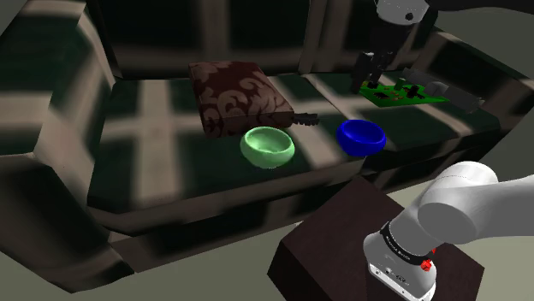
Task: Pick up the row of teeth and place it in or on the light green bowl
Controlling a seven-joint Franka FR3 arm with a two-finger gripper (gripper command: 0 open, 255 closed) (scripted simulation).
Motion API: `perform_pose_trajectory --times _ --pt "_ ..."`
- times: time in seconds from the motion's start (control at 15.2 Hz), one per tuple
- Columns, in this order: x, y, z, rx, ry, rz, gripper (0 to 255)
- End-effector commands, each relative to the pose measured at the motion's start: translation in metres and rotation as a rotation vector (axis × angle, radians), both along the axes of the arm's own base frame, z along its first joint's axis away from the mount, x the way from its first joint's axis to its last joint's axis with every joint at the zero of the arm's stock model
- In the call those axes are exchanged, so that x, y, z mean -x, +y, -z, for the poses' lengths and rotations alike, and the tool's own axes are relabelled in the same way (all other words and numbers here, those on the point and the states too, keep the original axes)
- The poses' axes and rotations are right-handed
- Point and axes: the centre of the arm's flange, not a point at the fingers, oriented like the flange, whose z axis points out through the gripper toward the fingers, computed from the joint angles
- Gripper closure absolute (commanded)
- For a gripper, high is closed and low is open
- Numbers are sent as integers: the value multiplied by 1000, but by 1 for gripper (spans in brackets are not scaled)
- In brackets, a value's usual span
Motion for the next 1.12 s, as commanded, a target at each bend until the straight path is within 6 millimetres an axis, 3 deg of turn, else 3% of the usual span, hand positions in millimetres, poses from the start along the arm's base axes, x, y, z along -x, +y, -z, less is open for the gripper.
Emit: perform_pose_trajectory --times 0.0,0.53,1.06 --pt "0 0 0 0 0 0 0" --pt "-60 -46 74 15 49 -289 0" --pt "-128 -75 151 30 98 -579 0"
